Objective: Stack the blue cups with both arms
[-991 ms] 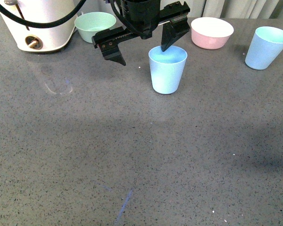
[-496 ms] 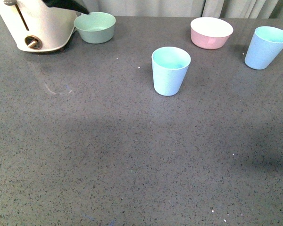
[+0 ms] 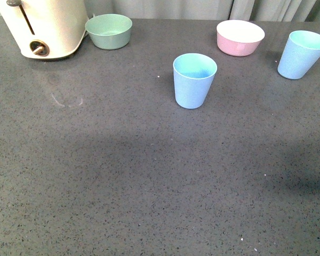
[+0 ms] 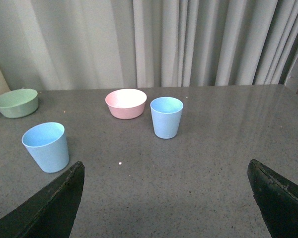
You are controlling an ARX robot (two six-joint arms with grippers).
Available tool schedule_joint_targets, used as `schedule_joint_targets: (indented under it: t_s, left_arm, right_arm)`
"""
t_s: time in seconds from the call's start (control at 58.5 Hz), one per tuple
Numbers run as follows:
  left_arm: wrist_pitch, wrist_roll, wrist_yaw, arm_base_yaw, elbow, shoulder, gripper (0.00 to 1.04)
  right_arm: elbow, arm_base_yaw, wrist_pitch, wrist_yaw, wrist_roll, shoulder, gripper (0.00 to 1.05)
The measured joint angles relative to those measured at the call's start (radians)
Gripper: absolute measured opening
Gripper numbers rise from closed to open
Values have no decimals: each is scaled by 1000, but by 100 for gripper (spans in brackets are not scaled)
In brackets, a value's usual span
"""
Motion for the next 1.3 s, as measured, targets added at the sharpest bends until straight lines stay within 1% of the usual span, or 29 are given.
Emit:
schedule_joint_targets:
  t_s: [0.051,0.12,0.222,0.41,0.444,0.564,0.838,1.094,1.197,1.299]
  left_arm:
    - [30,48,16,15,-143,-136,36]
    - [59,74,33,37,-251,-192,18]
    - [71,83,55,52,-334,-220,2]
    - [89,92,87,78,-433,-322,2]
    - [89,93,135,108,-453,-343,2]
    - [84,92,145,150,-504,-394,2]
    - [3,93,154,151,-602,-577,2]
    - [-96,93,154,151,-643,-717,2]
    - [-88,94,153,151,-673,-750,2]
    - [-145,94,154,151,-673,-814,2]
  right_arm:
    - [0,0,0,-1,0,0,96]
    - [0,0,0,-1,0,0,96]
    - [0,0,0,0,0,0,96]
    - [0,0,0,0,0,0,96]
    - [0,0,0,0,0,0,96]
    - [0,0,0,0,0,0,96]
    - [0,0,0,0,0,0,96]
    - [0,0,0,0,0,0,96]
    - [0,0,0,0,0,0,96]
    - [0,0,0,0,0,0,96]
